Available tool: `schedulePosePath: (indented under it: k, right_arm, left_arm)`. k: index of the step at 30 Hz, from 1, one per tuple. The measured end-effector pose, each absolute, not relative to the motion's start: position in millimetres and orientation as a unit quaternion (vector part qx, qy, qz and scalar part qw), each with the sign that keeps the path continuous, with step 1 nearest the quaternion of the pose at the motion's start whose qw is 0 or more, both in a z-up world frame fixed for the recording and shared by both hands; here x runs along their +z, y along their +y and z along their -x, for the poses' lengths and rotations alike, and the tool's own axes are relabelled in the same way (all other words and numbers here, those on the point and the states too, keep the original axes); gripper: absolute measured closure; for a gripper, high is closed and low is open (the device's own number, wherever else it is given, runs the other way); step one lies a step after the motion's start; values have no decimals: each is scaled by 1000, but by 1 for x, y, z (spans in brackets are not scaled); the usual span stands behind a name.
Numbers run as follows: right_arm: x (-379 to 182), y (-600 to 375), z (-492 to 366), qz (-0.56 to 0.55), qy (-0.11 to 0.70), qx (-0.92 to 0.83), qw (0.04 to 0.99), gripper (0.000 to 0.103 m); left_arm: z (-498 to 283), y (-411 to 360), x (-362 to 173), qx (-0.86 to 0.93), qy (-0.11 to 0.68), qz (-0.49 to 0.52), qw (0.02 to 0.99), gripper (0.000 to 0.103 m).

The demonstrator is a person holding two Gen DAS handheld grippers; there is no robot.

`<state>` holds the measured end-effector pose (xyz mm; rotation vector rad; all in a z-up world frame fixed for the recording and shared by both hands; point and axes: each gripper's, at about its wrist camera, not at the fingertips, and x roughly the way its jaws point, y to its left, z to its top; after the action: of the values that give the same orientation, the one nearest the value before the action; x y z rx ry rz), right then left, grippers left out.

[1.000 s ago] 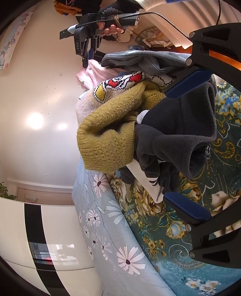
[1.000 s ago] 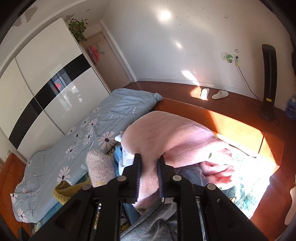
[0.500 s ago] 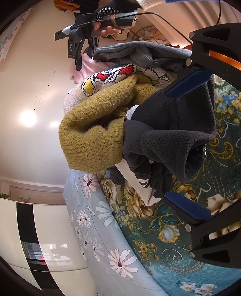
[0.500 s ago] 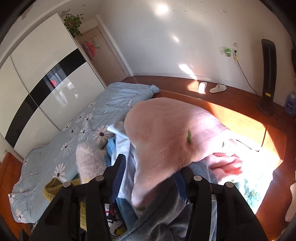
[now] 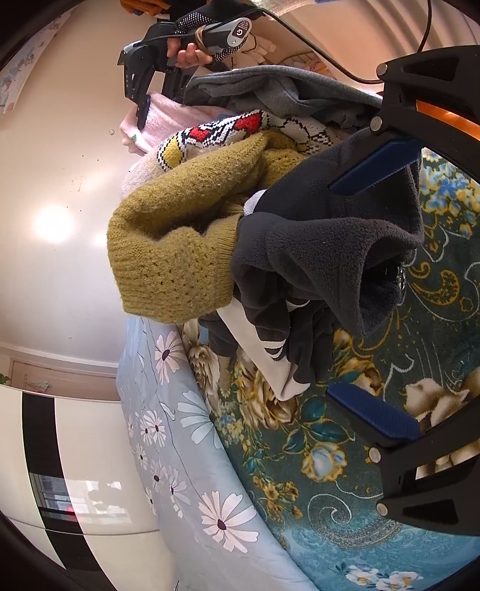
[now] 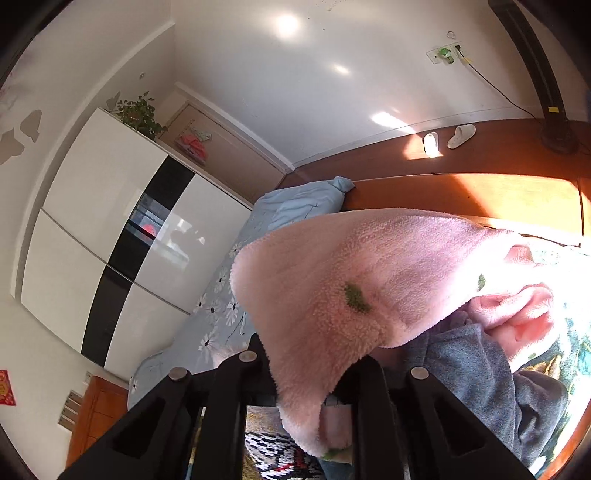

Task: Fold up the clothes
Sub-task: 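Lift the pink fleece garment out of the pile with the right gripper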

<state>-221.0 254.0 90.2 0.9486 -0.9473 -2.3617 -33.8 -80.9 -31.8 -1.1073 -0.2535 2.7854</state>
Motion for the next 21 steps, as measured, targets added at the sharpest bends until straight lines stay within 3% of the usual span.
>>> schedulePosePath:
  k: [21]
  right_arm:
    - [233,190,154,-237,-323,-862,311,95]
  left_arm:
    - [-16,-122,28,941,-108,315,57,0]
